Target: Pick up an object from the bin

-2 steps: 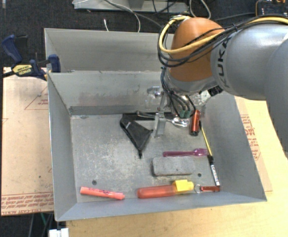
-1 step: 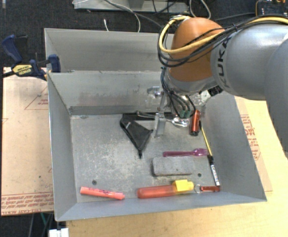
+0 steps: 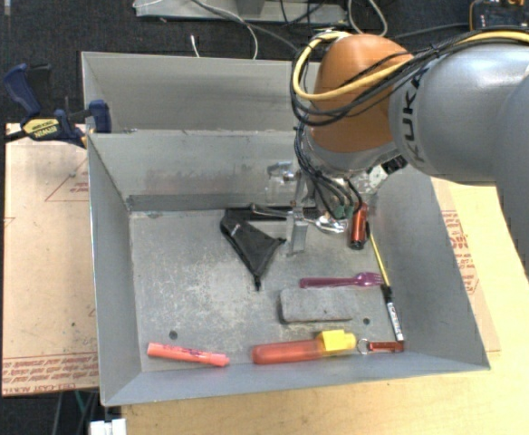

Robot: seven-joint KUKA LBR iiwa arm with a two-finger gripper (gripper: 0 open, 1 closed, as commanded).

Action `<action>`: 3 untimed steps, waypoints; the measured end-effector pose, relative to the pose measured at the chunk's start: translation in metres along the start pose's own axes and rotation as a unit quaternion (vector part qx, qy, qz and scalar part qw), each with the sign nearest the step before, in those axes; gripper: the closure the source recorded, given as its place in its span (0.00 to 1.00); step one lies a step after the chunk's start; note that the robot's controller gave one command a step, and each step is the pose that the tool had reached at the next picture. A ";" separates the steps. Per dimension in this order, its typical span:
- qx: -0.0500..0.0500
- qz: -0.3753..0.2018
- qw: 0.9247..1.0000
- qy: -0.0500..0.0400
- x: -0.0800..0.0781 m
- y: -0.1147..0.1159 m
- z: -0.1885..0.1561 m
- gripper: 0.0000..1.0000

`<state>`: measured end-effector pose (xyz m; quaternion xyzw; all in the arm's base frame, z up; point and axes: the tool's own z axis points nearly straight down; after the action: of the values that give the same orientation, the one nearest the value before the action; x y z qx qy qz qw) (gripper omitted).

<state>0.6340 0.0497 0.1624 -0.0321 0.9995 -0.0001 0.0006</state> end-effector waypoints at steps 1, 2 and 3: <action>-0.001 -0.089 0.996 -0.002 -0.012 -0.013 -0.024 0.00; -0.001 -0.001 1.000 -0.003 -0.010 -0.014 -0.011 0.00; -0.001 -0.060 0.998 -0.005 -0.011 -0.021 -0.016 0.00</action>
Offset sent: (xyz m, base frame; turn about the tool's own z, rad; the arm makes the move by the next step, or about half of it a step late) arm 0.0016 -0.0160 -0.0273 -0.0549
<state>0.6468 0.0293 0.1783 -0.0918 0.9958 0.0007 0.0051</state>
